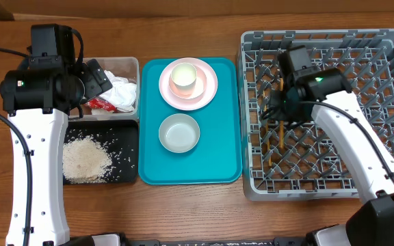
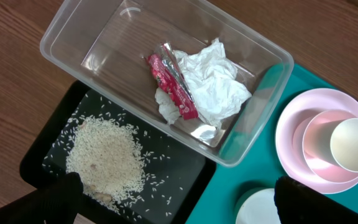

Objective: Sort waste into correct bins and load items into the dishwasher
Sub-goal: 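Lift the second chopstick with the right gripper into the dish rack, then open the right gripper to release the chopstick in the rack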

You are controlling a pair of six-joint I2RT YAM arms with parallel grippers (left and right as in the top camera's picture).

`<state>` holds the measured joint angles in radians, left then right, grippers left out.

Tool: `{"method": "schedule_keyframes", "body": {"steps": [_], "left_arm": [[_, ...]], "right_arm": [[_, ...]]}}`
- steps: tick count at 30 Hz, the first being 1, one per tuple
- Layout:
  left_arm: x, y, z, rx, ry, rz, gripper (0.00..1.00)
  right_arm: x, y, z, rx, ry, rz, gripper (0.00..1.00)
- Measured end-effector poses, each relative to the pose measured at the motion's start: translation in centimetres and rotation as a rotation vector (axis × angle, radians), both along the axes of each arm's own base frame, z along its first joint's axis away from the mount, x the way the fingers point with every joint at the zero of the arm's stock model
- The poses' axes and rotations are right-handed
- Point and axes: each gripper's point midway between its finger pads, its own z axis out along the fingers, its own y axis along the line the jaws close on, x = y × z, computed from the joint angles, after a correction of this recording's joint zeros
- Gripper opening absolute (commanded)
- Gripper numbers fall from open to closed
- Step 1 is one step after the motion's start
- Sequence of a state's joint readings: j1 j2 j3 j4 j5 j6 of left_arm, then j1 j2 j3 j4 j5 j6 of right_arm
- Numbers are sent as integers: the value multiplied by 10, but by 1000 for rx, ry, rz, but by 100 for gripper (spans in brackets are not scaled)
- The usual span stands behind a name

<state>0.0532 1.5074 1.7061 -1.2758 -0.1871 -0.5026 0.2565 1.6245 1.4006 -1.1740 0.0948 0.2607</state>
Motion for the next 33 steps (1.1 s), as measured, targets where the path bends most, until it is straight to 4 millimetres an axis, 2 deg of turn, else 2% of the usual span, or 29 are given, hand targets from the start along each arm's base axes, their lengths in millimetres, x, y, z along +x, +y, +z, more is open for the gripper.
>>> {"method": "schedule_keyframes", "body": {"steps": [4, 11, 25, 33], "left_arm": [[0, 0, 0, 0, 0, 0, 100], [0, 0, 0, 0, 0, 0, 100], [0, 0, 0, 0, 0, 0, 100], [0, 0, 0, 0, 0, 0, 100]], "right_arm": [[-3, -9, -7, -16, 20, 5, 4], [-6, -10, -16, -28, 34, 24, 4], [-6, -10, -17, -29, 33, 30, 4], [-8, -10, -42, -30, 34, 33, 4]]}}
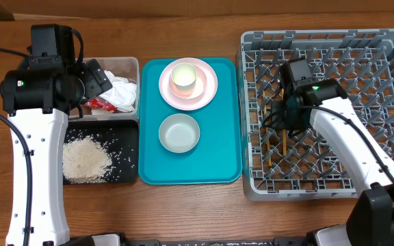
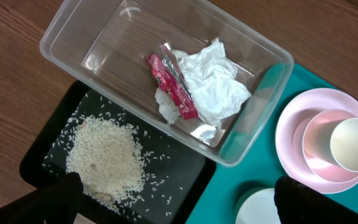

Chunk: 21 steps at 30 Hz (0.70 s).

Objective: Sort waste into correct bins and load items into the dishwasher
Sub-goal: 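Open the right gripper to release the chopstick in the rack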

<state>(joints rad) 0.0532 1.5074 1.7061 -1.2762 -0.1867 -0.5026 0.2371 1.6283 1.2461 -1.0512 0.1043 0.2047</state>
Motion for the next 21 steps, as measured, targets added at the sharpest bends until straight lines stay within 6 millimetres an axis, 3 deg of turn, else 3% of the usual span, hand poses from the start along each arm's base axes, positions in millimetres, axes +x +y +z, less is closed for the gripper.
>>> {"method": "schedule_keyframes", "body": {"steps": [7, 21], "left_arm": [[0, 0, 0, 0, 0, 0, 100], [0, 0, 0, 0, 0, 0, 100]], "right_arm": [[-2, 0, -14, -2, -3, 11, 4], [0, 0, -15, -5, -8, 32, 6]]}}
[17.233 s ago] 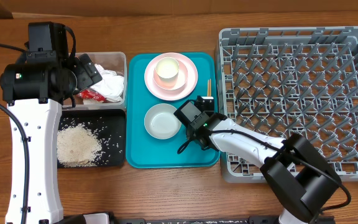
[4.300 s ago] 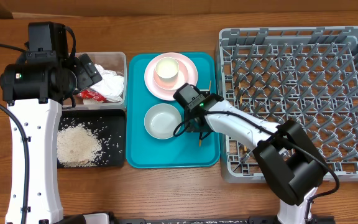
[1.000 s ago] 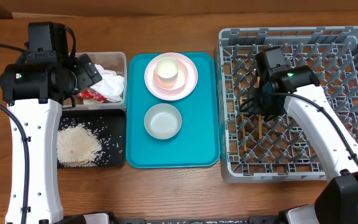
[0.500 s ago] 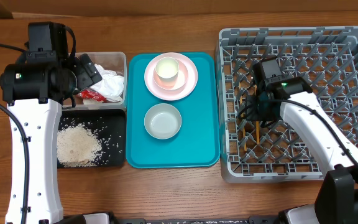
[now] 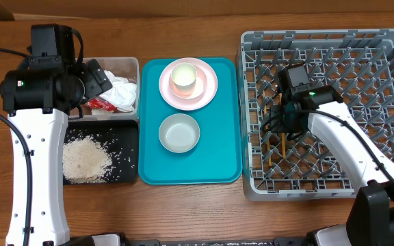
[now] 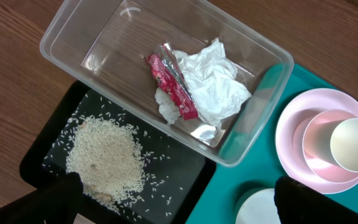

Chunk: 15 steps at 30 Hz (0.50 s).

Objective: Sort waste into correct bins and load items into the dishwasher
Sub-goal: 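Open the right gripper to release the chopstick in the rack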

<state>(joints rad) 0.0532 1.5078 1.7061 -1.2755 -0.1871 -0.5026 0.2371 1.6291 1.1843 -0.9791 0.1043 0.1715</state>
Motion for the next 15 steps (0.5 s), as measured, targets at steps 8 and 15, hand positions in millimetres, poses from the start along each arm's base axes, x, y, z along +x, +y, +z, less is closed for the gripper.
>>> {"method": "schedule_keyframes", "body": {"steps": [8, 15], "left_arm": [[0, 0, 0, 0, 0, 0, 100], [0, 0, 0, 0, 0, 0, 100]], "right_arm": [[0, 0, 0, -4, 1, 14, 15], [-2, 0, 0, -5, 8, 14, 19]]}}
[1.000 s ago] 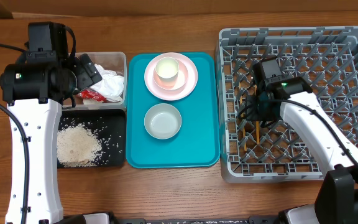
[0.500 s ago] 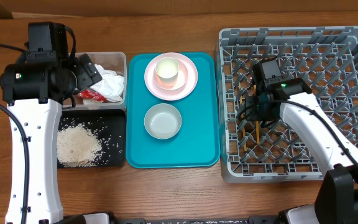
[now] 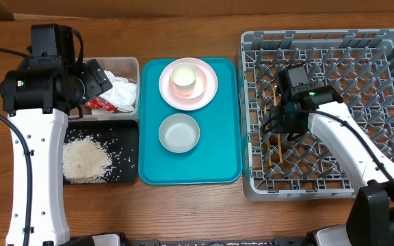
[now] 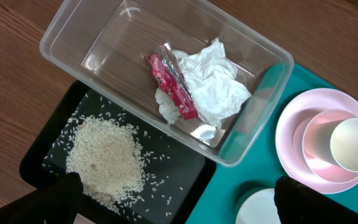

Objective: Sort waste into correct bins and load items into the dishwasher
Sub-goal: 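Open the right gripper to release the chopstick in the rack, then move the right gripper over to the small white bowl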

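My left gripper [image 4: 179, 202] hangs open over the seam between the black tray of rice [image 4: 107, 155] and the teal tray [image 4: 229, 186], holding nothing. Red wrappers and crumpled white tissue [image 4: 210, 87] lie in the clear bin [image 4: 79, 28]. A cream cup [image 4: 353, 144] stands in a pink bowl on a pink plate [image 3: 211, 87], and a pale bowl [image 3: 179, 132] sits below it. My right gripper [image 3: 283, 121] is low over the left side of the grey dishwasher rack [image 3: 388, 41], above thin wooden chopsticks [image 3: 278, 147]. Its jaws are hidden under the wrist.
The teal tray [image 3: 224, 164] sits between the two bins and the rack. Brown tabletop [image 3: 183, 205] runs along the front edge. The rack's tines stand upright all round the right gripper.
The left arm and everything on the left are unchanged. The right arm has hardly moved. The chopsticks below it now show slightly further left and longer.
My right wrist stood over the rack's left side near its upper part, then lower and nearer the front at each later moment, with the chopsticks under it throughout. The left gripper stayed open and still above the bins.
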You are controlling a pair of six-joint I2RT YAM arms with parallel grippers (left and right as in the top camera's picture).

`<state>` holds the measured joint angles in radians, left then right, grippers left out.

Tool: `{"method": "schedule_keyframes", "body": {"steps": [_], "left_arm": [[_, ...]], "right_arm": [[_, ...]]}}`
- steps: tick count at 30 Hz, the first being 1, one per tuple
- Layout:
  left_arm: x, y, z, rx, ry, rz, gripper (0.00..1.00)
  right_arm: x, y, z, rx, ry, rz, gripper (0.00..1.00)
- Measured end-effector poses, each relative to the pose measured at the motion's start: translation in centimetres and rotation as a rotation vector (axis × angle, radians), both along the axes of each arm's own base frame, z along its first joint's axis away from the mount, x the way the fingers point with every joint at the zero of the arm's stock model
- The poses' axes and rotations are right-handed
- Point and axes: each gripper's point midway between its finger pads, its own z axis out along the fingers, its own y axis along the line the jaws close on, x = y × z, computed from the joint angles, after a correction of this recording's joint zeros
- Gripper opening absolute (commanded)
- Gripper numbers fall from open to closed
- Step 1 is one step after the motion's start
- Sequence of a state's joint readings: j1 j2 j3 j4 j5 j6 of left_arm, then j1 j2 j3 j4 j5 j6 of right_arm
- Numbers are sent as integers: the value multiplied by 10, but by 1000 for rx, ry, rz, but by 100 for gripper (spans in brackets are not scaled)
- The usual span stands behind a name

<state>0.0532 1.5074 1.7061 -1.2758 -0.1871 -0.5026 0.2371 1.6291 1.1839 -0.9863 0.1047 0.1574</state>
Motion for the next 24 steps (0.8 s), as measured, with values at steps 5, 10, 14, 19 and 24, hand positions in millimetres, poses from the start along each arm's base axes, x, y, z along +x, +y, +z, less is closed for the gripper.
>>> {"method": "schedule_keyframes", "body": {"steps": [5, 10, 14, 19, 24], "left_arm": [[0, 0, 0, 0, 0, 0, 100], [0, 0, 0, 0, 0, 0, 100], [0, 0, 0, 0, 0, 0, 100], [0, 0, 0, 0, 0, 0, 100], [0, 0, 0, 0, 0, 0, 100]], "right_arm": [[-15, 6, 13, 37, 82, 9, 25], [-3, 40, 47, 218, 52, 45, 31], [-3, 76, 61, 392, 50, 107, 31], [-18, 142, 75, 536, 42, 275, 31], [-43, 218, 88, 600, -17, 497, 34]]}}
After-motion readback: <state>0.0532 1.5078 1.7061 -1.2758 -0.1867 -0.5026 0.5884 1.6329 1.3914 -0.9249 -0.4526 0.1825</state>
